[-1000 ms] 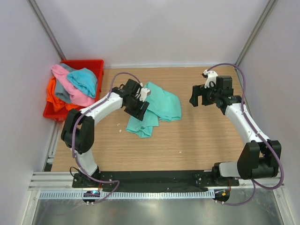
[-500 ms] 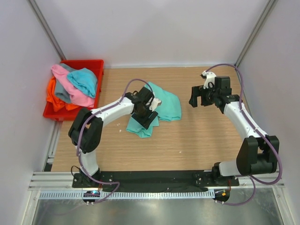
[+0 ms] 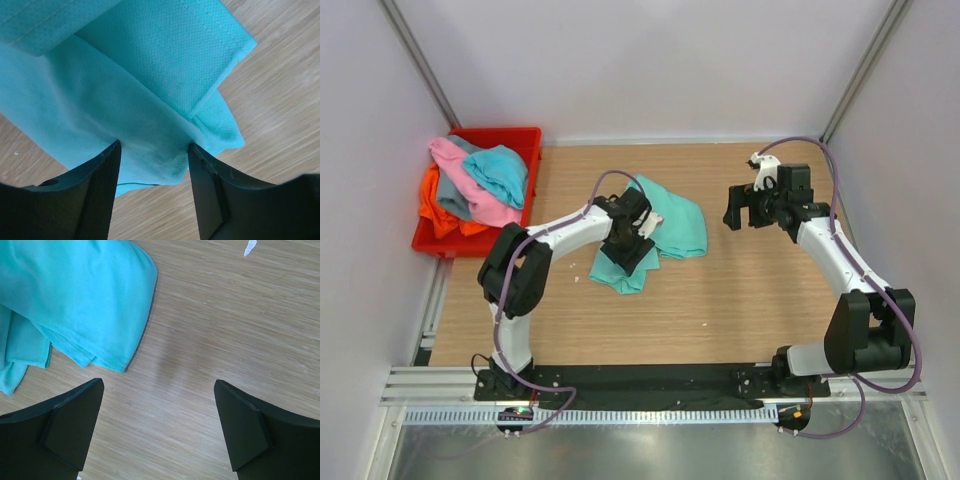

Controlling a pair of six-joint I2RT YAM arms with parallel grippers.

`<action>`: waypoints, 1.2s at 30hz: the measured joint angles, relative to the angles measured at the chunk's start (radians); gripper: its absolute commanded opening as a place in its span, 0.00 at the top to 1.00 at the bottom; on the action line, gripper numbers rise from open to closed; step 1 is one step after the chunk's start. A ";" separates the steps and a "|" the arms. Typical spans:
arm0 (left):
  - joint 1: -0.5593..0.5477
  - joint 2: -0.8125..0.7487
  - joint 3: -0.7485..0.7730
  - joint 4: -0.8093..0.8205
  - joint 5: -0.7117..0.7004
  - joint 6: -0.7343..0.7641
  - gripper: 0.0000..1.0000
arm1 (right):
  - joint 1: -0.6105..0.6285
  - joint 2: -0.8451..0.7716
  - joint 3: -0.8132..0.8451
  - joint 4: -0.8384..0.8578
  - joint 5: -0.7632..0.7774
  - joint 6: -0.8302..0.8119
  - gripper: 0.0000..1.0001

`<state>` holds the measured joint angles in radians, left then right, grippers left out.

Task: Fold and stack the t-shirts
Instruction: Flatten the tshirt out

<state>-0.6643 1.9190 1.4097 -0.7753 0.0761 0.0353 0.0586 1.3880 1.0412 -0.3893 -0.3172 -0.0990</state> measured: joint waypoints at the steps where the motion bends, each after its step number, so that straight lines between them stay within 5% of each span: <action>1: 0.000 0.014 0.004 -0.002 0.000 0.000 0.45 | 0.000 0.000 0.000 0.000 0.000 0.000 0.01; 5: 0.000 0.035 0.004 -0.011 -0.002 -0.003 0.74 | 0.000 0.000 0.000 0.000 0.001 -0.001 0.01; 6: 0.000 0.035 0.005 -0.013 -0.004 -0.003 0.93 | 0.000 0.000 0.000 0.000 0.001 -0.001 0.01; 7: 0.000 0.035 0.007 -0.015 -0.005 -0.005 1.00 | 0.000 0.001 0.000 0.000 0.000 -0.001 0.01; 15: 0.004 -0.028 -0.011 -0.002 -0.078 0.003 1.00 | 0.046 0.189 0.112 -0.025 -0.027 -0.044 0.09; 26: 0.219 -0.197 -0.031 0.045 -0.164 0.008 1.00 | 0.287 0.317 0.205 0.015 -0.042 -0.085 0.13; 36: 0.244 -0.183 -0.034 0.046 -0.149 0.001 1.00 | 0.469 0.463 0.267 0.047 -0.025 -0.109 0.16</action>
<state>-0.4202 1.7359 1.3754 -0.7296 -0.0731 0.0364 0.5278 1.8511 1.3079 -0.3428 -0.3424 -0.2085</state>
